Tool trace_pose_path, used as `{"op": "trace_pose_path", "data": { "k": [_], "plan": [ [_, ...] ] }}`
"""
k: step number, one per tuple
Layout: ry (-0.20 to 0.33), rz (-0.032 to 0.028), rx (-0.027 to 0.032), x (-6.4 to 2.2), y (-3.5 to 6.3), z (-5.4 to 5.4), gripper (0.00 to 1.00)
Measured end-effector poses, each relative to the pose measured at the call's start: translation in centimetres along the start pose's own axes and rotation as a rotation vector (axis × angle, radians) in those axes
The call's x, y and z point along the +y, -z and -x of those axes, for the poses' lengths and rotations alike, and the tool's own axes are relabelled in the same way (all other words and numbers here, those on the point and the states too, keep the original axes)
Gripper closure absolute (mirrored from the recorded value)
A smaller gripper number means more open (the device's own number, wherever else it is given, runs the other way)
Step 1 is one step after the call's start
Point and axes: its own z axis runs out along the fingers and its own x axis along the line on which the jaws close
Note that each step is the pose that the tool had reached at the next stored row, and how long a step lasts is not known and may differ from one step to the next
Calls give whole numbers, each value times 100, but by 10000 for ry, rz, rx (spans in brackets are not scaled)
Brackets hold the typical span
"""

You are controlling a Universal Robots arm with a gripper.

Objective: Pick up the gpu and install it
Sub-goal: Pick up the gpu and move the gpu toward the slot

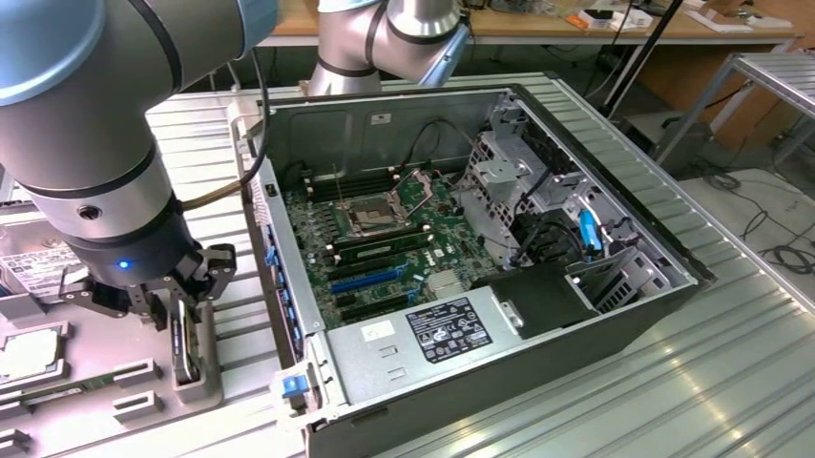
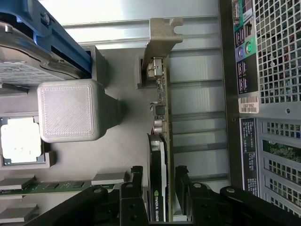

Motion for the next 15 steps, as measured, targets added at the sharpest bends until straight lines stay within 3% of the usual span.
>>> {"op": "trace_pose_path", "data": {
  "k": [1,2,15],
  "plan": [
    [0,0,0,0,0,1,60],
    [0,0,-1,0,0,3,67],
    [1,3,-23,-1,-30,-5,67]
  ]
}}
